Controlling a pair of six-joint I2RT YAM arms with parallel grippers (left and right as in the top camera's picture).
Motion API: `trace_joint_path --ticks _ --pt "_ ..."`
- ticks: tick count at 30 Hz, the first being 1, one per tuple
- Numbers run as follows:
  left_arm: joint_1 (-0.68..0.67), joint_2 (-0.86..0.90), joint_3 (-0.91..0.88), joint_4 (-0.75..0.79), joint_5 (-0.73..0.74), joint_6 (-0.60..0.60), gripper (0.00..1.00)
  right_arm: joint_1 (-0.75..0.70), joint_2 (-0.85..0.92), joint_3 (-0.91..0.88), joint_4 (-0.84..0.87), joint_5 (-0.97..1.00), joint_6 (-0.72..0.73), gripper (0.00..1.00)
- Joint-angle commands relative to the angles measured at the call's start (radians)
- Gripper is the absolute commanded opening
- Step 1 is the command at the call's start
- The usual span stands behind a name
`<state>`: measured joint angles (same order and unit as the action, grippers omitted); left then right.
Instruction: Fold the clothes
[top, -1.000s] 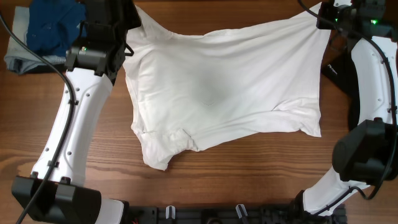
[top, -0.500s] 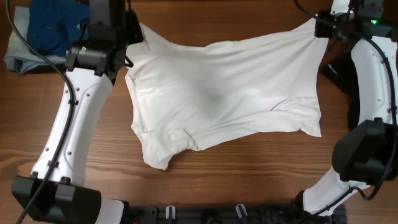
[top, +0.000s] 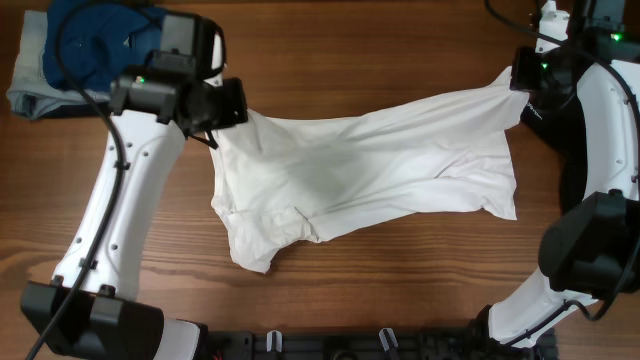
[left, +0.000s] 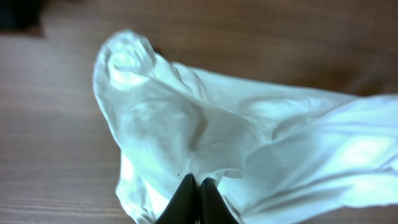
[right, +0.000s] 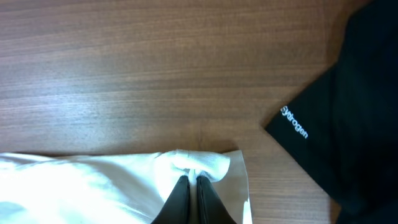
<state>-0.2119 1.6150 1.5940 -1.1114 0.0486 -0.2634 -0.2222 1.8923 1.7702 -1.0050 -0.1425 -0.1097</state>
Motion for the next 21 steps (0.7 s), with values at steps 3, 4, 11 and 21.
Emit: trace_joint_path --ticks 3,4,11,21 --pt "-0.069 -0.01 -0.16 -0.004 0.048 -0.041 0.04 -0.002 0.038 -0.032 -0.04 -0.048 0.005 0.04" --pt "-0.072 -0.01 -0.179 -0.003 0.046 -0.048 0.04 0.0 0.045 -0.035 -0.048 -0.049 0.004 0.05" --pt "-0.069 -0.01 -0.251 0.054 0.028 -0.067 0.04 -0.001 0.049 -0.092 -0.077 -0.05 0.005 0.04" --pt "-0.056 -0.008 -0.251 0.079 -0.024 -0.067 0.04 -0.057 0.05 -0.095 0.0 -0.039 0.006 0.04"
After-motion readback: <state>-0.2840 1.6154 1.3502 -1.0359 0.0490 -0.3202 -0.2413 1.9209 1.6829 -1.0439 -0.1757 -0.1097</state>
